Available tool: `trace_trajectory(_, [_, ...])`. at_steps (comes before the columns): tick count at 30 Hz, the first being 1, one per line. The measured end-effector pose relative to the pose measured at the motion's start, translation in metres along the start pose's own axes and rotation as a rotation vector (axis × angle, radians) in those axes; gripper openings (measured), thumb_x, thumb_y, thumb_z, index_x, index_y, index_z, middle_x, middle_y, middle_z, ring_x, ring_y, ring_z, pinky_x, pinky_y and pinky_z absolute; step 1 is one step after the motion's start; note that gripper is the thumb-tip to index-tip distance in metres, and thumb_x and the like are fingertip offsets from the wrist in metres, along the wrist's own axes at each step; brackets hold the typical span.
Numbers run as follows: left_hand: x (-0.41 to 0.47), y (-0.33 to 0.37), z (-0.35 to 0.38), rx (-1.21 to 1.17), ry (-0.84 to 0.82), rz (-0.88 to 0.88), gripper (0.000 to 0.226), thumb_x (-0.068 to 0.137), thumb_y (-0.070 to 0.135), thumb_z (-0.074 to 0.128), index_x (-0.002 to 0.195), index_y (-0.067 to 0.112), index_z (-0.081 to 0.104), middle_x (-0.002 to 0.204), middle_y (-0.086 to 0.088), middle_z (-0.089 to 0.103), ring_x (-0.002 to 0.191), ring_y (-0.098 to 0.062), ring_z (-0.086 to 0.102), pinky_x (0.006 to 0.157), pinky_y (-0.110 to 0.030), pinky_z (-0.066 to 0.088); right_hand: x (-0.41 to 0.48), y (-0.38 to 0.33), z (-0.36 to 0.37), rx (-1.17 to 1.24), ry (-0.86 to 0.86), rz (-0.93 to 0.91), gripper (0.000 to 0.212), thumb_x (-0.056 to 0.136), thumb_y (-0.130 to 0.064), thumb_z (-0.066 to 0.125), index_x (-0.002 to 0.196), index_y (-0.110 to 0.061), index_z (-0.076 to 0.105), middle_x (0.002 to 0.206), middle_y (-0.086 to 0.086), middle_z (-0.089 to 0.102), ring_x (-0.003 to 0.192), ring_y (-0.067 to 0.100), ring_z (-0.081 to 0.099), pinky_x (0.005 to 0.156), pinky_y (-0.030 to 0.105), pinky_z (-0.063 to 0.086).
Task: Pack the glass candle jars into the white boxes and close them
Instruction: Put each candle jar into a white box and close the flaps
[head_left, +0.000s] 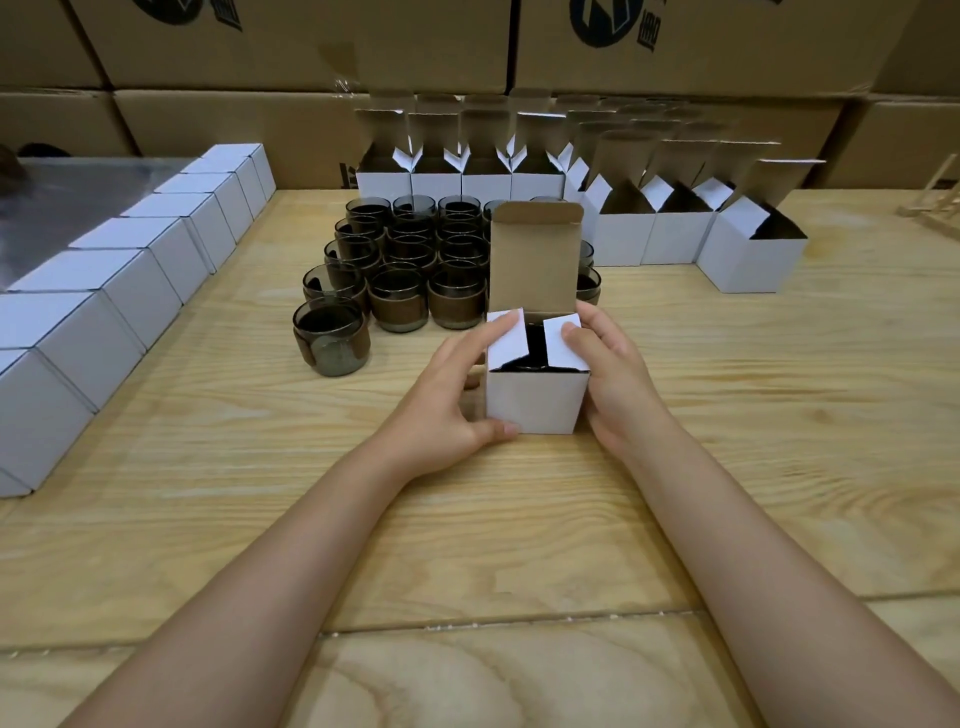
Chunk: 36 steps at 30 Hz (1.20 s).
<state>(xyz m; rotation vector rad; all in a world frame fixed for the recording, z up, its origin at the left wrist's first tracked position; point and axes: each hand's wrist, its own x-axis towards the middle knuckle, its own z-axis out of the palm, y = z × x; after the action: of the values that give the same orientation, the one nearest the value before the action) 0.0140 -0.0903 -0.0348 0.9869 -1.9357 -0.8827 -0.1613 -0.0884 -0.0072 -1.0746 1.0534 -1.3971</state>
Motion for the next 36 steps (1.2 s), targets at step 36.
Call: trace_trajectory(36, [0.001, -0.004, 0.001, -0.086, 0.048, -0.013, 0.094, 0.064, 0.005, 0.087, 0.121, 0.04, 0.021, 0.138, -0.003, 0.04, 0.122, -0.011, 0.05, 0.098, -0.026, 0.047, -0.004, 0.005, -0.022, -0.171, -0.308, -0.236, 0.032, 0.064, -0.03, 0.072, 0.093, -0.029, 0.059, 0.118, -0.006, 0.055, 0.114, 0.018, 0.051, 0.09, 0.039, 0.042])
